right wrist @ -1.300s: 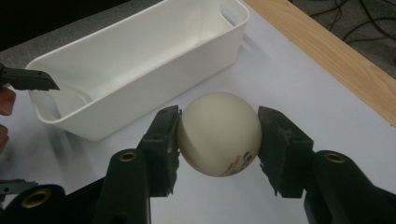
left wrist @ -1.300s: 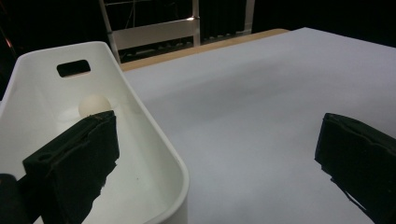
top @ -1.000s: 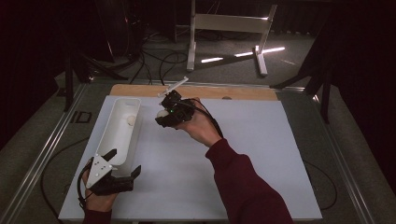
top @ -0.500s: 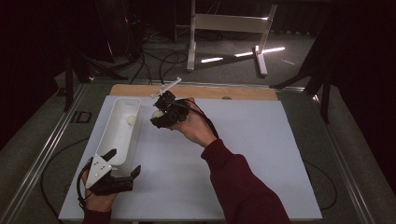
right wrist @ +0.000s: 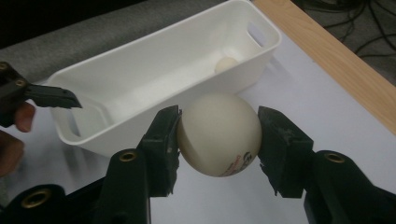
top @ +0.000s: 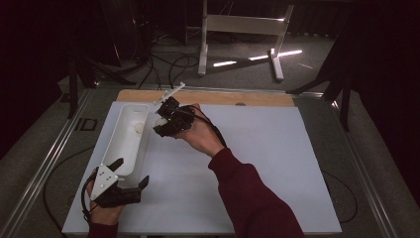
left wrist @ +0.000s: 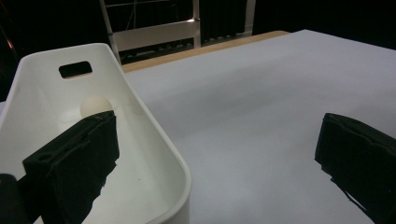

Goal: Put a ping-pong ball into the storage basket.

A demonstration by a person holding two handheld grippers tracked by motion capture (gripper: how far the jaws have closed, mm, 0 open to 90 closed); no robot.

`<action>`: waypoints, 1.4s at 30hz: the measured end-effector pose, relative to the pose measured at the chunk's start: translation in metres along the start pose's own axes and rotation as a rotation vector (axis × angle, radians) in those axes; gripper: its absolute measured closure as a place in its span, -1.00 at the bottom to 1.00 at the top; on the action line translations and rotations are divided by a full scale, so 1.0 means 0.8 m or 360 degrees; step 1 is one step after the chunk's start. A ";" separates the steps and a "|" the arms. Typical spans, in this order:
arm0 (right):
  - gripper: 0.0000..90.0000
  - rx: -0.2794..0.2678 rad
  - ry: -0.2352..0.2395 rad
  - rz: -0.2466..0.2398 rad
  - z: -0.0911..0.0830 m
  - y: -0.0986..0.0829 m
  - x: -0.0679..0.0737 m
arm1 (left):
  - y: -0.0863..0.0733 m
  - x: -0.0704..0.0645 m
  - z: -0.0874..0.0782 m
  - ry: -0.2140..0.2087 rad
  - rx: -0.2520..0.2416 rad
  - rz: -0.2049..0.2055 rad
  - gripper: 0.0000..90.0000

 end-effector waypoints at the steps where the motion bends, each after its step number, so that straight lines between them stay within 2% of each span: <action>1: 0.12 -0.0006 0.0007 0.0004 0.000 0.001 0.001 | 0.000 0.000 0.000 0.0000 0.0000 0.0000 -1.00; 22: 0.12 -0.0020 0.0044 -0.0022 0.012 0.016 0.014 | 0.000 0.000 0.000 -0.0003 -0.0003 0.0002 -1.00; 37: 0.12 -0.0036 0.0067 -0.0005 0.015 0.025 0.019 | 0.000 0.000 0.001 -0.0003 -0.0001 0.0004 -0.99; 42: 0.12 -0.0044 0.0071 -0.0027 0.016 0.028 0.020 | 0.000 0.000 0.000 -0.0004 -0.0003 0.0002 -0.99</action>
Point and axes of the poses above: each handheld gripper's, and its own axes: z roughly forward along the jaws, y roughly out of its top, x roughly to its left, the point moved 2 cm from there along z, roughly forward along the jaws, and after that the axes turned 13 degrees about x, right-handed, at the moved point
